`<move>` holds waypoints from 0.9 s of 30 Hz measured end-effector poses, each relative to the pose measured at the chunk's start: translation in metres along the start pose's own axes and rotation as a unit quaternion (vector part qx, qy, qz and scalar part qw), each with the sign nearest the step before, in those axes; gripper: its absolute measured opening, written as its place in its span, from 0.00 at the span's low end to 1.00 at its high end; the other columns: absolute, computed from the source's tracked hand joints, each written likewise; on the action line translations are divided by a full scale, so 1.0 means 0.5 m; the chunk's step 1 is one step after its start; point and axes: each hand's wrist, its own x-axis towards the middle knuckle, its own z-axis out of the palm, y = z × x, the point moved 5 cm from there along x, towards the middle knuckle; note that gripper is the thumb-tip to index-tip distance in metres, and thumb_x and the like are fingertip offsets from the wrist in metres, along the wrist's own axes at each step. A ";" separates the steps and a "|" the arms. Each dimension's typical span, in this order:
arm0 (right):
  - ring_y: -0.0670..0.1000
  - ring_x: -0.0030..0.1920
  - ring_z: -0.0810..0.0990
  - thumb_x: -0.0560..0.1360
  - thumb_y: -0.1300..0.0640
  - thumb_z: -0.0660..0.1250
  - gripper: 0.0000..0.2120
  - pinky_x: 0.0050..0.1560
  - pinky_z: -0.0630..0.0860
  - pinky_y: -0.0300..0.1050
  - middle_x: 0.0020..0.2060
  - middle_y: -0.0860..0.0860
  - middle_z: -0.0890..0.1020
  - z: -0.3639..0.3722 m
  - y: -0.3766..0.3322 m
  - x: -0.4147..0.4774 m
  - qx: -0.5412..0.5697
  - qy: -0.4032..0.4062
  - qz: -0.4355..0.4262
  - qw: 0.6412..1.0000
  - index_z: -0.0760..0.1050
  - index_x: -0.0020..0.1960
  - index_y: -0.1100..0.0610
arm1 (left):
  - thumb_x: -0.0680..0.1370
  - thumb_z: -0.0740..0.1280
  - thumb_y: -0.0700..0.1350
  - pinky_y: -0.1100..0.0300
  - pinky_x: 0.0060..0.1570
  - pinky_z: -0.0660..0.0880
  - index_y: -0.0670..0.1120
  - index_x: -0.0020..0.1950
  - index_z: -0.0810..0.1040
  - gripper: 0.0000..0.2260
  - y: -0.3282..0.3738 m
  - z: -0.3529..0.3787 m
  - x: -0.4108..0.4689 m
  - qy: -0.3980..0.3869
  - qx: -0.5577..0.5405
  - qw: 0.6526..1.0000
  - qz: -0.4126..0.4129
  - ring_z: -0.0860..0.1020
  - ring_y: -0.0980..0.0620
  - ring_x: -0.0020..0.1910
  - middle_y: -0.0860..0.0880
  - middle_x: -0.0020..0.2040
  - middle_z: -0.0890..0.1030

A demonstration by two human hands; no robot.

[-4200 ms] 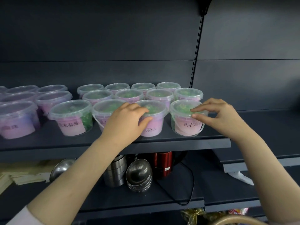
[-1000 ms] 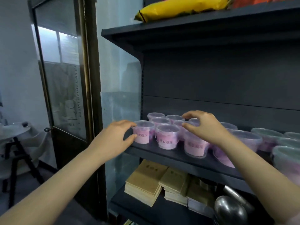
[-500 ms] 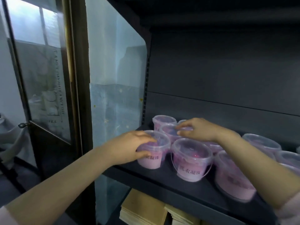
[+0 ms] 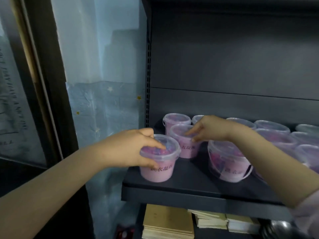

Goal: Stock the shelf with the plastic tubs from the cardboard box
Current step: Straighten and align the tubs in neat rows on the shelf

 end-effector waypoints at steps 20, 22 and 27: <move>0.40 0.60 0.76 0.74 0.55 0.71 0.20 0.62 0.69 0.30 0.63 0.44 0.77 0.009 -0.025 -0.014 0.126 0.016 0.036 0.991 0.76 0.64 0.45 | 0.71 0.63 0.67 0.57 0.56 0.72 0.65 0.63 0.73 0.22 -0.032 -0.006 -0.023 0.031 -0.057 0.994 0.083 0.72 0.63 0.55 0.65 0.55 0.72; 0.27 0.53 0.75 0.75 0.53 0.70 0.18 0.50 0.66 0.19 0.57 0.34 0.77 -0.009 -0.025 -0.047 0.114 0.053 0.012 0.992 0.76 0.64 0.41 | 0.70 0.64 0.68 0.57 0.58 0.71 0.64 0.61 0.74 0.21 -0.026 -0.001 -0.028 0.040 -0.086 0.991 0.094 0.71 0.64 0.56 0.65 0.56 0.73; 0.30 0.50 0.76 0.72 0.39 0.66 0.06 0.54 0.70 0.29 0.49 0.29 0.80 -0.047 0.014 -0.152 -0.005 0.051 0.032 0.998 0.79 0.48 0.32 | 0.72 0.66 0.63 0.56 0.61 0.70 0.62 0.60 0.76 0.17 0.006 0.006 -0.007 0.041 -0.121 0.984 0.123 0.72 0.63 0.59 0.64 0.59 0.75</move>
